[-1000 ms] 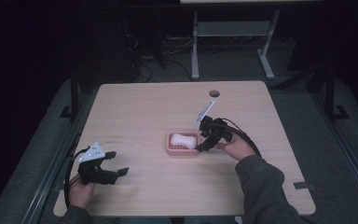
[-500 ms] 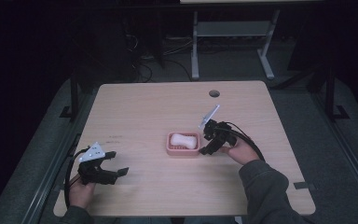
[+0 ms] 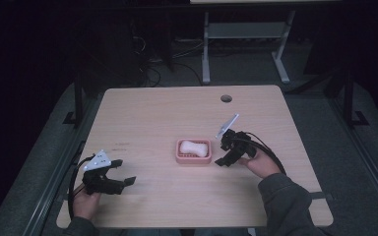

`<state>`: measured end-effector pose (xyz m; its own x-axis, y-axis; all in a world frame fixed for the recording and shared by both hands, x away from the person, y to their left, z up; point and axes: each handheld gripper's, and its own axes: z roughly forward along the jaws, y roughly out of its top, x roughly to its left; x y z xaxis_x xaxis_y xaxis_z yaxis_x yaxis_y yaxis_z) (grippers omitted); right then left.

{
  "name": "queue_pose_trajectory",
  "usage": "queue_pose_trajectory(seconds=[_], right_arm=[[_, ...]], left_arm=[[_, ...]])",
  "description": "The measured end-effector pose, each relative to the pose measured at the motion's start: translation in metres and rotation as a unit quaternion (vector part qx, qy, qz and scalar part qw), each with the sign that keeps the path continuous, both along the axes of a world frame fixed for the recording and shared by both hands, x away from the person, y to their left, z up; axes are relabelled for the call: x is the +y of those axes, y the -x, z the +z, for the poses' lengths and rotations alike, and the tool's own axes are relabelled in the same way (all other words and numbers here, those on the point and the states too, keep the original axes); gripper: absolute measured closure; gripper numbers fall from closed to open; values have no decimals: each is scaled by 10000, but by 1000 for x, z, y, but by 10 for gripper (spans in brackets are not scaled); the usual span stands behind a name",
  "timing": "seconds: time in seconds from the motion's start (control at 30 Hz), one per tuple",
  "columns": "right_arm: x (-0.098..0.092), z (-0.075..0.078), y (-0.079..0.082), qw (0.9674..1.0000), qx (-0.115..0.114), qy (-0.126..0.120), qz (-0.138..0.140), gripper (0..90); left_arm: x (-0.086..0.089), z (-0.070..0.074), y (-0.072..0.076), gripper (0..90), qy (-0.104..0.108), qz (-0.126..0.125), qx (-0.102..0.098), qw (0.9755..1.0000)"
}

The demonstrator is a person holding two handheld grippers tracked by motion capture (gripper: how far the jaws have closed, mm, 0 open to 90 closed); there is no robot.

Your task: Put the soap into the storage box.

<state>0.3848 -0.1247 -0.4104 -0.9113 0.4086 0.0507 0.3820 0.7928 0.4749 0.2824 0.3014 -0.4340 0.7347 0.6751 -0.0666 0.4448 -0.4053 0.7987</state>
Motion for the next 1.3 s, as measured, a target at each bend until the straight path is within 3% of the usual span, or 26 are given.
queue_pose_trajectory(seconds=[1.3], right_arm=[[-44,-16,35,9991,30,-220,-358,321]], left_arm=[[-1,-1,0,140,-49,-12,44,10000]])
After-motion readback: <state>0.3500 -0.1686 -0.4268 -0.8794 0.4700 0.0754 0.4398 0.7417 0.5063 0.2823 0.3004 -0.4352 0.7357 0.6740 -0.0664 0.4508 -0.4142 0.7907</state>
